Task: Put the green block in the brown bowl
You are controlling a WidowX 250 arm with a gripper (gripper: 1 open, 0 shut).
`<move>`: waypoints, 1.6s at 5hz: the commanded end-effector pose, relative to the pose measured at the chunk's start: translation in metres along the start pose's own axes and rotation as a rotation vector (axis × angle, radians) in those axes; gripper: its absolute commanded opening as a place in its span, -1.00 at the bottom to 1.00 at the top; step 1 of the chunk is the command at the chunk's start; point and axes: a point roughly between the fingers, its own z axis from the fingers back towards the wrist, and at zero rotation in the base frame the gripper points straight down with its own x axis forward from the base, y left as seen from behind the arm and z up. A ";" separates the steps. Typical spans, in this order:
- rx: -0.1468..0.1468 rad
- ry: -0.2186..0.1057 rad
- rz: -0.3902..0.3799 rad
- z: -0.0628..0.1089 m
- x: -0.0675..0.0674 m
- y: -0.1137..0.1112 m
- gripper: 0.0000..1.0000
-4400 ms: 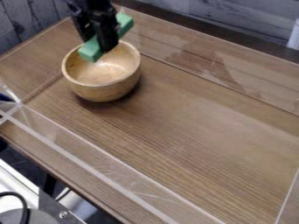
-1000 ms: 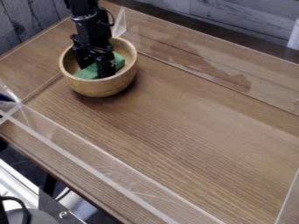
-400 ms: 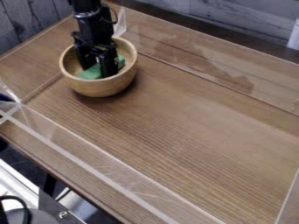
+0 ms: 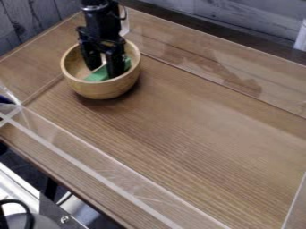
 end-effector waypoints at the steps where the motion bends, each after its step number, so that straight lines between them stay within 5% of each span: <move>1: 0.041 -0.075 0.004 0.045 0.012 -0.002 1.00; 2: 0.029 -0.069 0.011 0.062 0.014 -0.012 1.00; 4: 0.084 -0.185 -0.077 0.103 0.013 -0.041 1.00; 5: 0.056 -0.148 -0.050 0.102 0.010 -0.053 1.00; 6: 0.043 -0.105 -0.017 0.093 0.008 -0.049 -1.00; 8: 0.125 -0.037 -0.015 0.074 0.002 -0.020 -1.00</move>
